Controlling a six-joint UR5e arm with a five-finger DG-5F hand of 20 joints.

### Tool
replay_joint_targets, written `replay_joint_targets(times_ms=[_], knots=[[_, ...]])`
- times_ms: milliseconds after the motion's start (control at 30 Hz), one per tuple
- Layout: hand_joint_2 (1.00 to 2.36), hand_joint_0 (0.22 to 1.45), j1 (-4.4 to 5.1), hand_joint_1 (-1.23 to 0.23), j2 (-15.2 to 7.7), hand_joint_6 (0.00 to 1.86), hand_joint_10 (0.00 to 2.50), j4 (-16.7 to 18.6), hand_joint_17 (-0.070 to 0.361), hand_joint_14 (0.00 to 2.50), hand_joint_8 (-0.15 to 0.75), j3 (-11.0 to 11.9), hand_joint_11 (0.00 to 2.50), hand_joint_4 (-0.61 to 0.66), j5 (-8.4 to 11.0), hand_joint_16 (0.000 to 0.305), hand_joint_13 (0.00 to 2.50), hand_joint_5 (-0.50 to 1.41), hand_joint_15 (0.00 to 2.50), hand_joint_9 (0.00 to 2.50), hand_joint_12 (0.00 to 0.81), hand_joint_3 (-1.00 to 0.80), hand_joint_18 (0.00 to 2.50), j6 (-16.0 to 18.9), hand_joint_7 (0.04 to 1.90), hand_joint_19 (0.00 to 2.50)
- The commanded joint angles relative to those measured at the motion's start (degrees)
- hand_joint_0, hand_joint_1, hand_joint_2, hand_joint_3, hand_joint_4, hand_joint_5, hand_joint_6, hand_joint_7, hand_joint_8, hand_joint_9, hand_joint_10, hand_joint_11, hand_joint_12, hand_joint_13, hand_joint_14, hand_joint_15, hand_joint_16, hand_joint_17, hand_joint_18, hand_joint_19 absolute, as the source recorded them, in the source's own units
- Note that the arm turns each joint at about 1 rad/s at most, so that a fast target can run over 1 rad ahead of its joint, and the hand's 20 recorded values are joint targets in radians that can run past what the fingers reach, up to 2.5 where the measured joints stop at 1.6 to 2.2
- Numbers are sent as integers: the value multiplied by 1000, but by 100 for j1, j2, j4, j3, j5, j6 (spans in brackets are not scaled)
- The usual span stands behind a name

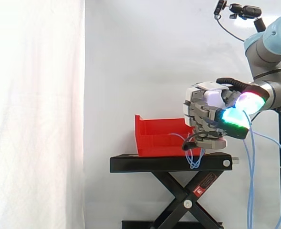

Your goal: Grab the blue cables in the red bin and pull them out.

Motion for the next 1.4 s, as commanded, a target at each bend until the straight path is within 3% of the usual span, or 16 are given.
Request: replay_joint_targets(times_ms=[0, 167, 267, 300, 400, 633, 1033, 1367], knots=[[1000, 889, 0, -929, 0, 1044, 5, -20, 91, 1241, 169, -9, 1698, -31, 3, 41, 1128, 856, 1402, 1292, 288, -1000, 995, 10, 625, 1238], [1000, 894, -9, -925, 0, 1094, 2, -55, 91, 1224, 171, -237, 1757, -22, 30, 41, 1135, 844, 1413, 1313, 285, -1000, 1002, 142, 617, 1235], [1000, 897, -18, -920, 0, 1110, 0, -46, 91, 1223, 164, -439, 1775, -21, 30, 40, 1141, 838, 1407, 1313, 286, -1000, 1003, 608, 616, 1236], [1000, 898, -18, -920, 0, 1115, 0, -37, 91, 1222, 170, -457, 1760, -22, 30, 40, 1141, 837, 1414, 1314, 284, -1000, 1003, 863, 604, 1234], [1000, 898, -18, -919, 0, 1120, 3, -20, 91, 1224, 165, -457, 1763, -20, 73, 41, 1142, 836, 1412, 1314, 291, -1000, 1004, 1153, 602, 1234], [1000, 897, -18, -916, 0, 1138, 2, -20, 91, 1227, 164, -457, 1763, -14, 258, 41, 1141, 828, 1401, 1309, 288, -1000, 1001, 1636, 587, 1234], [1000, 895, 9, -913, 0, 1142, 2, 103, 91, 1221, 165, -457, 1739, -14, 372, 40, 1140, 824, 1403, 1302, 292, -1000, 1001, 1628, 580, 1241], [1000, 896, 9, -912, 0, 1142, 3, 622, 91, 1213, 165, -466, 1738, -8, 372, 41, 1142, 825, 1408, 1300, 289, -1000, 1004, 1584, 580, 1230]])
